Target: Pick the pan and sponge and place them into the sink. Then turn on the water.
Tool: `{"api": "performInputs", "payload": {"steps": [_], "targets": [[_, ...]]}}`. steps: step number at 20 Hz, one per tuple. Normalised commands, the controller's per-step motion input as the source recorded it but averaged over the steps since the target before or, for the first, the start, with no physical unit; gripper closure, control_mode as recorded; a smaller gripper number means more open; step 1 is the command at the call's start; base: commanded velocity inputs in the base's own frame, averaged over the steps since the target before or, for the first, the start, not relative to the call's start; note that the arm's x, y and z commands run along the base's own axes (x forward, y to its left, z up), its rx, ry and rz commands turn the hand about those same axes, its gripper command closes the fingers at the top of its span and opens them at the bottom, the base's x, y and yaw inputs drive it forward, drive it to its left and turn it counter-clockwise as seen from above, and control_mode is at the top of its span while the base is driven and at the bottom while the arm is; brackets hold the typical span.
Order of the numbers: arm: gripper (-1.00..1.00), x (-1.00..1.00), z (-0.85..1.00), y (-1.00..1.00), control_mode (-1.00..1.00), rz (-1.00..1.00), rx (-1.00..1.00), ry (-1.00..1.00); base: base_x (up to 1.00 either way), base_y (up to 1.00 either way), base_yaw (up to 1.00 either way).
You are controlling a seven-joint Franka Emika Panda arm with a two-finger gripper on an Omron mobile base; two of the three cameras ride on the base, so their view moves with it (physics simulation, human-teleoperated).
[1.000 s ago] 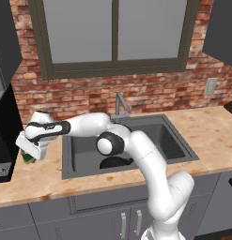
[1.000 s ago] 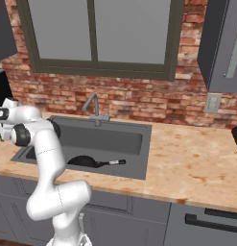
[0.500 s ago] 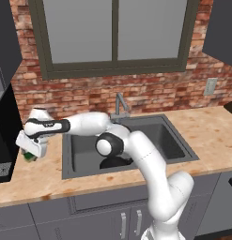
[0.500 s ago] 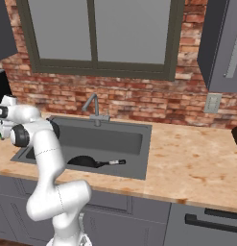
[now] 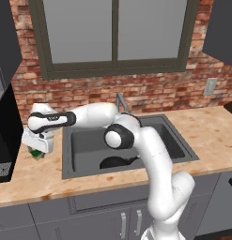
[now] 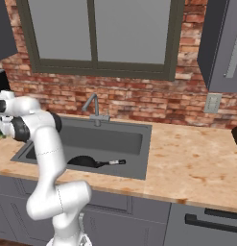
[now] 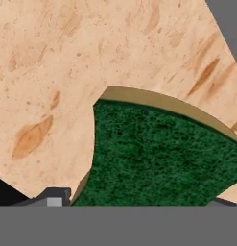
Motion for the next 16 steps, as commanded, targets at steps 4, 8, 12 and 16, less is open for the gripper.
{"api": "performInputs", "payload": {"steps": [4,8,12,16], "targets": [[1.0,-0.4,0.0,-0.59,-1.0,0.0,-0.01,-0.01,0.0,0.0,0.0],[1.0,-0.36,0.0,-0.61,-1.0,0.01,-0.02,0.0,0.0,0.0,0.0],[1.0,-0.39,0.03,-0.62,-1.0,0.07,-0.05,-0.02,0.0,0.0,0.0],[1.0,-0.35,0.25,-0.68,-1.0,0.13,-0.06,-0.06,0.0,0.0,0.0]]}}
